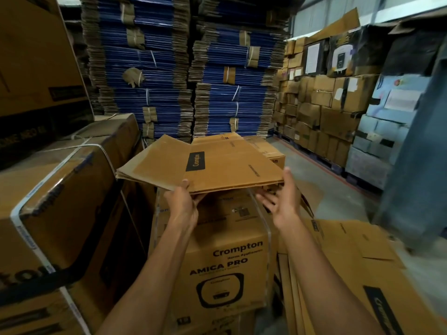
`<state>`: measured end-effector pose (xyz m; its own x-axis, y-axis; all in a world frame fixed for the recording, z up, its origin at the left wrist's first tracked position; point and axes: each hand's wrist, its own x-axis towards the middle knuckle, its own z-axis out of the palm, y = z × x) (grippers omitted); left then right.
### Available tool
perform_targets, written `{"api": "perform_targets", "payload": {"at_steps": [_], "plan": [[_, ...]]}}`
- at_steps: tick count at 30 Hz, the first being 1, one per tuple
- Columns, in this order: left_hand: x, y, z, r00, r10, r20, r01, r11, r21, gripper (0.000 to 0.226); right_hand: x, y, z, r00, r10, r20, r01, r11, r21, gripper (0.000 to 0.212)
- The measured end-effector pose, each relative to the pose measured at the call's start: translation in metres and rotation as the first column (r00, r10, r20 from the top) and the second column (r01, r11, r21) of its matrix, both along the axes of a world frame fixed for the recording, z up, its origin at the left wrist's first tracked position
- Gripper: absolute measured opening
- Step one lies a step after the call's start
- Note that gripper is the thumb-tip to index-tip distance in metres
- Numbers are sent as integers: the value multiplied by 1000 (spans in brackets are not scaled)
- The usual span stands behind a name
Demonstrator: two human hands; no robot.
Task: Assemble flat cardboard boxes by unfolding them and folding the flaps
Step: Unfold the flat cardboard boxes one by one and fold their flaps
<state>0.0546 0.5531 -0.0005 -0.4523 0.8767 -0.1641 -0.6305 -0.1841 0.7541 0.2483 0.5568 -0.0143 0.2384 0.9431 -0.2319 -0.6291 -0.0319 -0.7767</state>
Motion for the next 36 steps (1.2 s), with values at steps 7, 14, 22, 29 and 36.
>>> {"api": "perform_targets", "payload": {"at_steps": [7, 14, 22, 29, 36], "plan": [[-7, -11, -20, 1000, -6, 7, 6, 1000, 7, 29, 25, 12, -11, 974, -93, -209, 93, 996, -9, 36], [19, -13, -31, 998, -59, -15, 59, 998, 5, 27, 46, 1, -6, 971, -199, -129, 207, 977, 47, 7], [93, -15, -44, 969, -245, 12, 245, 970, 3, 38, 121, -45, -14, 890, -432, -149, 451, 881, 143, 16], [206, -47, -71, 917, -399, 19, 399, 917, -10, 27, 225, -95, -52, 811, -570, -129, 583, 805, 113, 22], [328, -69, -129, 887, -460, -19, 453, 879, -146, 34, 349, -132, -126, 785, -605, -132, 608, 794, -24, 37]]}}
